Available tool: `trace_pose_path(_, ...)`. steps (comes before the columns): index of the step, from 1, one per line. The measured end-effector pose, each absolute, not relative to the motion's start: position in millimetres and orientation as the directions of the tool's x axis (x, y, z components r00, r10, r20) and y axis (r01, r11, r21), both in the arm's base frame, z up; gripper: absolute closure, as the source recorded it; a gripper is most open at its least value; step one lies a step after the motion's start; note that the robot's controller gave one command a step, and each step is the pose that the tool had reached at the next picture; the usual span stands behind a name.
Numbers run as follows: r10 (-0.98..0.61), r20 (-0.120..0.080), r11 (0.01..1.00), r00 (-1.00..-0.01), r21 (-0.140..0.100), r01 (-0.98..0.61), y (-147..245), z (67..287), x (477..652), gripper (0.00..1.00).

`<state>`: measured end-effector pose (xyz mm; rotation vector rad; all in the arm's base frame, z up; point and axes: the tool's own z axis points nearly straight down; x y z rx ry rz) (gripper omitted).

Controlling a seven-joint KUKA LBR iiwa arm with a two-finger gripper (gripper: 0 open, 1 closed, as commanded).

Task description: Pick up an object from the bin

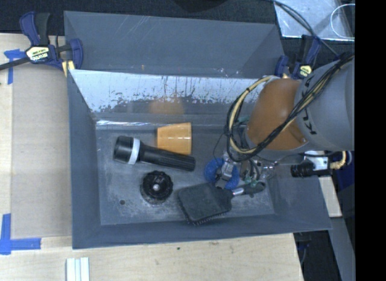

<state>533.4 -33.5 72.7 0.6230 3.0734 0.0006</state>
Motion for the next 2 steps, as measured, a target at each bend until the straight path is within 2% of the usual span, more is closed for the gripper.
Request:
trace_pose_path(1, 0.389, -0.006, 0.921, -0.921, 0.001, 0.389, -34, 77, 532.6, 1.0)
trace_pose_path(2, 0.388, -0.004, 0.922, -0.922, 0.001, 0.388, -34, 91, 532.0, 1.0)
